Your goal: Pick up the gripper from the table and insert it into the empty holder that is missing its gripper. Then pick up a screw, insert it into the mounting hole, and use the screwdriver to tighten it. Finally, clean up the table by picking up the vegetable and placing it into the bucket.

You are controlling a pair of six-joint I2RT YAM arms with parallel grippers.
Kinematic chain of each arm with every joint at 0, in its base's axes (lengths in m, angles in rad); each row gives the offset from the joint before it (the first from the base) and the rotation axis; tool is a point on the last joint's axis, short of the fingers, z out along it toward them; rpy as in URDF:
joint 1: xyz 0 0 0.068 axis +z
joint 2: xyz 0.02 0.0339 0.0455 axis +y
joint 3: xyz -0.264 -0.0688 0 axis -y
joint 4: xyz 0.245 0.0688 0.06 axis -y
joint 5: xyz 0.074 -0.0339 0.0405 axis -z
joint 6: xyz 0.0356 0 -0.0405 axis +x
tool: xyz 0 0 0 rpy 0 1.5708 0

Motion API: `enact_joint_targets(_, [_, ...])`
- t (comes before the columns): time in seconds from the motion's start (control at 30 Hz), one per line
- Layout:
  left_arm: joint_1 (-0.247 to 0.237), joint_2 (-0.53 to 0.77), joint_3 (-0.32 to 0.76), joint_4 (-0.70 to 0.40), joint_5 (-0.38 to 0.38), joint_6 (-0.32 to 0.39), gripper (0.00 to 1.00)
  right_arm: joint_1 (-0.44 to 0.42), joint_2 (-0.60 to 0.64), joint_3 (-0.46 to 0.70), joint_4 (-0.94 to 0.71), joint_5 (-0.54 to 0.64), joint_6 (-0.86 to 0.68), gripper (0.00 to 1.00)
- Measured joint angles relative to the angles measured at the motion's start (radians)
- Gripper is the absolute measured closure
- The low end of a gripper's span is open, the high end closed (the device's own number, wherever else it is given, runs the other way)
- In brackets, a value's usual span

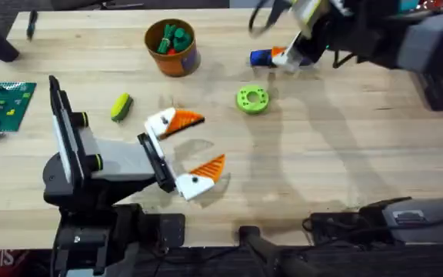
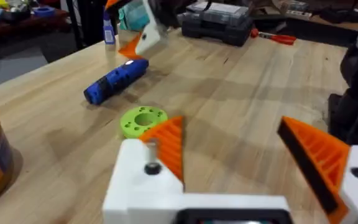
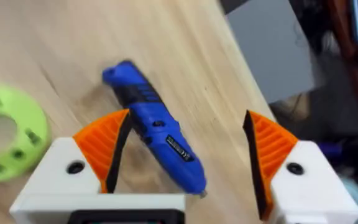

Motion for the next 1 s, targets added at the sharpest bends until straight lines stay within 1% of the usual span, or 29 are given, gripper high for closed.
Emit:
enact_joint_targets(0.03, [0.0, 0.0, 0.0, 0.0, 0.0, -0.001, 0.032, 0.0, -0.028, 0.0, -0.013, 0.001, 0.067, 0.008])
enact_joint_targets(0.07, [0.0, 0.0, 0.0, 0.0, 0.0, -0.001, 0.021, 0.0, -0.056, 0.0, -0.031, 0.001, 0.132, 0.008])
enact_joint_targets(0.2, [0.0, 0.0, 0.0, 0.001, -0.003, 0.001, 0.015, 0.0, -0.174, 0.0, -0.15, 0.004, 0.396, 0.008])
enact_joint_targets(0.3, [0.0, 0.0, -0.001, 0.015, -0.042, -0.009, 0.016, 0.0, -0.27, 0.0, -0.263, 0.004, 0.586, 0.008])
enact_joint_targets(0.37, [0.0, 0.0, -0.003, 0.045, -0.1, -0.072, 0.016, 0.0, -0.328, 0.0, -0.326, 0.004, 0.681, 0.008])
enact_joint_targets(0.47, [0.0, 0.0, -0.003, 0.082, -0.217, -0.237, 0.016, 0.0, -0.413, 0.0, -0.408, 0.004, 0.776, 0.008])
enact_joint_targets(0.53, [0.0, 0.0, 0.0, 0.072, -0.28, -0.329, 0.015, 0.0, -0.463, 0.0, -0.458, 0.004, 0.812, 0.008])
enact_joint_targets(0.57, [0.0, 0.0, 0.009, 0.049, -0.31, -0.373, 0.016, 0.0, -0.489, 0.0, -0.487, 0.004, 0.828, 0.008])
enact_joint_targets(0.63, [0.0, 0.0, 0.055, -0.039, -0.37, -0.446, 0.016, 0.0, -0.538, 0.0, -0.534, 0.004, 0.859, 0.008])
enact_joint_targets(0.7, [0.0, 0.001, 0.132, -0.178, -0.437, -0.499, 0.016, 0.0, -0.583, 0.0, -0.569, 0.004, 0.892, 0.008])
enact_joint_targets(0.77, [0.0, 0.007, 0.237, -0.333, -0.511, -0.536, 0.015, 0.0, -0.624, 0.0, -0.599, 0.004, 0.922, 0.008])
enact_joint_targets(0.83, [0.0, 0.037, 0.343, -0.461, -0.574, -0.559, 0.015, 0.0, -0.658, 0.0, -0.618, 0.004, 0.946, 0.008])
enact_joint_targets(0.9, [0.0, 0.087, 0.435, -0.545, -0.622, -0.566, 0.015, 0.0, -0.68, 0.0, -0.631, 0.004, 0.967, 0.008])
enact_joint_targets(1.0, [0.0, 0.223, 0.604, -0.683, -0.689, -0.557, 0.016, 0.0, -0.701, 0.0, -0.655, 0.004, 1.005, 0.008])
